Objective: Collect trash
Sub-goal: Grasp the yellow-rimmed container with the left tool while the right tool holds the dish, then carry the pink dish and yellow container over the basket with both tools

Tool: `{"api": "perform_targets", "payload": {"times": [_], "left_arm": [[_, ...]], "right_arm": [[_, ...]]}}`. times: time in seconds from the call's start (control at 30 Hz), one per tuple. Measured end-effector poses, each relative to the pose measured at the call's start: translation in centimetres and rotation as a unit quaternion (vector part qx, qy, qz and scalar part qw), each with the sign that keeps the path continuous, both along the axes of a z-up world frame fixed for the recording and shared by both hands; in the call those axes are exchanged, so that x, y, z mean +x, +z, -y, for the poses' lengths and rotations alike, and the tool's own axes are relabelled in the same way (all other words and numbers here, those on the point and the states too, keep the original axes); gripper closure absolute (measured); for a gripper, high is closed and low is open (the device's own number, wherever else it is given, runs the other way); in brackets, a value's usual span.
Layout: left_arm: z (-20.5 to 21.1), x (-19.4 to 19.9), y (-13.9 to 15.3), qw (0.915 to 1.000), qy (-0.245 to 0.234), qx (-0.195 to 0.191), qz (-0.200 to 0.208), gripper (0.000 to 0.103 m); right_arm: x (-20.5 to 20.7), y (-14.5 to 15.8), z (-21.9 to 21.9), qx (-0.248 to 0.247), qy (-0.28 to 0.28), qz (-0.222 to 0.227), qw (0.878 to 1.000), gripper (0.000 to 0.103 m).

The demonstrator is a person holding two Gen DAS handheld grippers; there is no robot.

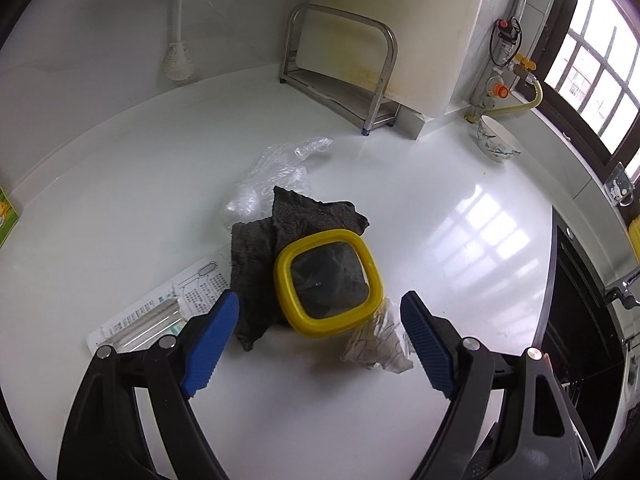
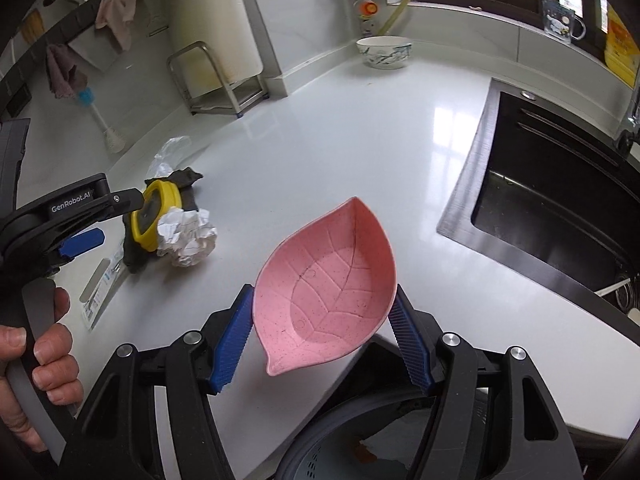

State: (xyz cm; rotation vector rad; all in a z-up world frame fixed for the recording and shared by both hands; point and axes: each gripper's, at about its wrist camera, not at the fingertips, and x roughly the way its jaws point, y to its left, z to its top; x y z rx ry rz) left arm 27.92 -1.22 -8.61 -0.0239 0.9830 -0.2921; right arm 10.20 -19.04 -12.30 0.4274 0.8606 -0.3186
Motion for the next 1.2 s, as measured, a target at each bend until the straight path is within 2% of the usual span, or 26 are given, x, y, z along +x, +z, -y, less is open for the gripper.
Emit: {"api": "perform_targets", "payload": {"times": [0.23, 0.37, 0.53, 0.93, 1.2], "left_arm": [[1.9, 1.7, -1.9, 0.9992, 0.029, 0.022, -0.019, 0.022], [1.9, 2.2, -2.9, 0.9982, 0.044, 0.023, -0.034, 0.033], [2.2, 2.0, -3.1, 0.9980, 0.047, 0.033, -0.025, 0.034], [1.9, 0.7, 0.1, 0.9986, 0.029, 0.038, 0.020, 0.035], [1.0, -2.0, 2.8, 0.9975, 0.020, 0.050, 0.046, 0.035]], "right_arm": [[-1.6, -1.1, 2.3, 0.019, -0.034, -0.002, 0.999, 0.039], [-2.2, -1.4, 2.9, 0.026, -0.041, -0.003, 0.999, 0.039], [-2.7, -1.3, 3.6, 0.029, -0.045, 0.000, 0.999, 0.039], [-3.5, -0.7, 3.6, 0.029, -0.041, 0.010, 0.999, 0.039], [-4.6, 0.9, 3.7, 0.026, -0.026, 0.027, 0.999, 0.039]]}}
